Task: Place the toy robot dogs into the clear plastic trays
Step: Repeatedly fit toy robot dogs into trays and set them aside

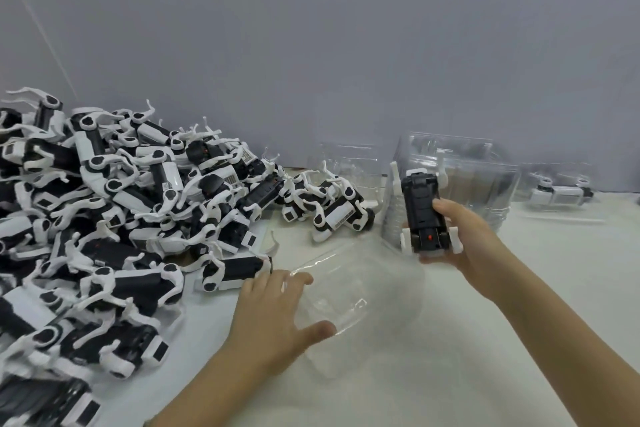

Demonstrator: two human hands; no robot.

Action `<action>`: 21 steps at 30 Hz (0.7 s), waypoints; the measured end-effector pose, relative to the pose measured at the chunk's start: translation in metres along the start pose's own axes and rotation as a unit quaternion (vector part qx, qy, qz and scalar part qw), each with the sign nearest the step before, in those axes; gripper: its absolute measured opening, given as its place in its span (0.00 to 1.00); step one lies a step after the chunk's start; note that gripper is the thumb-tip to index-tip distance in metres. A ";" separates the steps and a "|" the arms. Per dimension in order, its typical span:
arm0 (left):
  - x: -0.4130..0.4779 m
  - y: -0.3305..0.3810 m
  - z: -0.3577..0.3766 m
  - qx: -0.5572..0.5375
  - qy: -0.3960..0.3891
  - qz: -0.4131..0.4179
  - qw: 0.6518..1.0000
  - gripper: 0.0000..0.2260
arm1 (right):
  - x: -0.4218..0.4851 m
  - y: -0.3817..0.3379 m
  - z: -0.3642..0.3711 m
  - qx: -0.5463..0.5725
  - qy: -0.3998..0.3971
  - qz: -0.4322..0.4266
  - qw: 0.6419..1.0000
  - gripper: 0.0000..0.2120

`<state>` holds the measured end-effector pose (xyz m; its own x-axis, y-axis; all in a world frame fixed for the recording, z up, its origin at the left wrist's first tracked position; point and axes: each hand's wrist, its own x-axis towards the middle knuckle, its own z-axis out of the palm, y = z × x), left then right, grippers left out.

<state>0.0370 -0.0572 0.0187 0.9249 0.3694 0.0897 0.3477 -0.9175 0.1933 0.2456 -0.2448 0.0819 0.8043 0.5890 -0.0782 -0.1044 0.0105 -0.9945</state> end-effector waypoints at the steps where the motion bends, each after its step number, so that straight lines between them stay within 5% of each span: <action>1: -0.007 0.007 -0.002 0.031 -0.010 -0.016 0.999 0.63 | -0.001 0.001 0.001 -0.010 0.012 0.001 1.000 0.14; 4: -0.026 0.033 -0.007 0.049 0.018 0.022 0.998 0.53 | -0.003 0.005 0.001 -0.032 0.006 -0.015 0.999 0.13; 6: -0.030 0.036 -0.013 0.004 0.147 0.112 0.983 0.49 | -0.005 0.007 0.002 -0.053 0.000 -0.031 0.998 0.11; 8: -0.031 0.026 -0.013 -0.071 0.314 0.240 0.916 0.37 | -0.005 0.009 0.002 -0.072 -0.007 -0.041 0.997 0.09; 9: -0.029 0.019 -0.013 -0.090 0.335 0.281 0.895 0.31 | -0.006 0.010 0.003 -0.074 -0.011 -0.043 0.996 0.09; 15: -0.005 -0.023 0.008 -0.122 0.208 0.138 0.961 0.26 | -0.008 0.006 0.010 -0.154 -0.080 -0.087 0.981 0.13; 21: 0.002 -0.010 0.034 -0.227 0.231 0.123 0.938 0.21 | 0.001 0.008 0.032 -0.422 -0.128 -0.153 0.884 0.21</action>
<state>0.0403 -0.0524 -0.0161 0.7662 0.2761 0.5803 -0.0656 -0.8647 0.4980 0.2268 -0.2182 0.0759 0.5496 0.8275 0.1149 0.6563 -0.3425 -0.6723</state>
